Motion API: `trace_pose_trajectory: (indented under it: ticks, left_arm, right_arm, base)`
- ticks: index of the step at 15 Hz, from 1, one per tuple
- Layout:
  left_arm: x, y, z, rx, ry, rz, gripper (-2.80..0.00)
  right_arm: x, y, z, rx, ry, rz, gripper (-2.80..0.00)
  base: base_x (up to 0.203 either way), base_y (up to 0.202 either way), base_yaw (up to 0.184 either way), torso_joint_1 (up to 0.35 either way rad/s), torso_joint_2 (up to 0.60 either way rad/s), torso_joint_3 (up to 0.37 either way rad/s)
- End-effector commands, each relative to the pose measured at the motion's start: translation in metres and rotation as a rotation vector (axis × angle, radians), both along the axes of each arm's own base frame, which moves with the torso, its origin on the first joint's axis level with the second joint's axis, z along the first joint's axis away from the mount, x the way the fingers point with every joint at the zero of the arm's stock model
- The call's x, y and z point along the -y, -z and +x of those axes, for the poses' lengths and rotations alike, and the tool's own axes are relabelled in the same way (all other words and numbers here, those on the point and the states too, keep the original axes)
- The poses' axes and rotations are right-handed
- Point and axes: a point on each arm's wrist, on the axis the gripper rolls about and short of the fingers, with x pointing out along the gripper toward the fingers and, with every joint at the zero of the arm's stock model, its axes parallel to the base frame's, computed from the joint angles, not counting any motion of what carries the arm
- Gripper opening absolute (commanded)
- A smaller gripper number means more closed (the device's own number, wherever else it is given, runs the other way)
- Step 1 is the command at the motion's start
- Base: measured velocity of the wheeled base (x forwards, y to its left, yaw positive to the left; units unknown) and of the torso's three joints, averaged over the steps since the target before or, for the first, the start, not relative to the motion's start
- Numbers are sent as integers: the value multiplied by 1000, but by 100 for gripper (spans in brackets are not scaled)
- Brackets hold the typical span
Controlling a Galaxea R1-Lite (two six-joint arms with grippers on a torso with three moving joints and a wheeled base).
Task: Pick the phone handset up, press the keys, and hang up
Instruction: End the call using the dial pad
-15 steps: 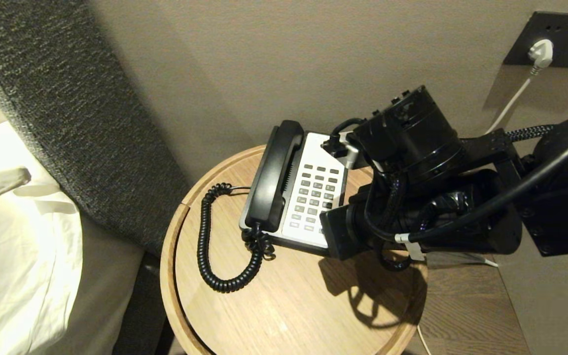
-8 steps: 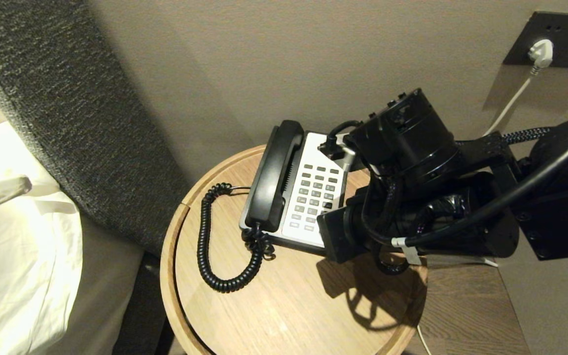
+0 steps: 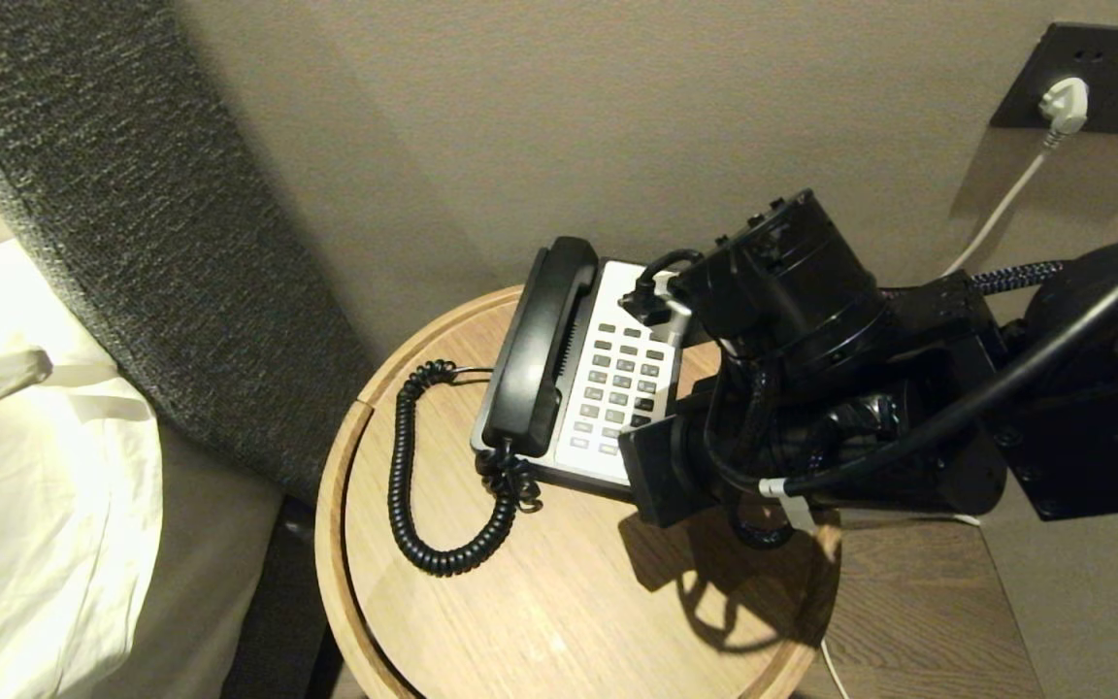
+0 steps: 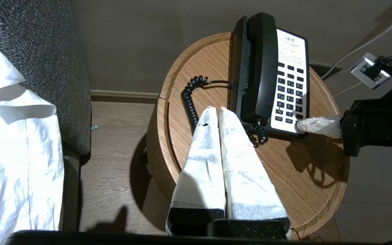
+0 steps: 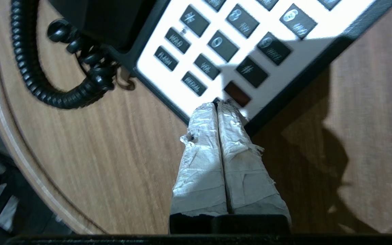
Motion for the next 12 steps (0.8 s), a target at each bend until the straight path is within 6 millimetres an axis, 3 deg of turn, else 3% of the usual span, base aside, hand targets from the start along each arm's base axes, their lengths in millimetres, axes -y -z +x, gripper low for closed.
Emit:
trace_pose_trajectory:
  ticks: [1, 6, 12]
  left_arm:
    - [-1, 0, 0, 0, -3, -3, -280]
    - [-1, 3, -1, -5, -2, 2, -280]
    - [-7, 30, -2, -68, -78, 16, -280]
  right_arm:
    - [0, 3, 0, -7, 3, -9, -280]
    - [1, -5, -2, 10, 2, 11, -280]
    - [14, -22, -10, 59, 30, 41, -280]
  base:
    - [0, 0, 0, 0, 0, 0]
    - [0, 0, 0, 0, 0, 0]
    - [0, 0, 0, 0, 0, 0]
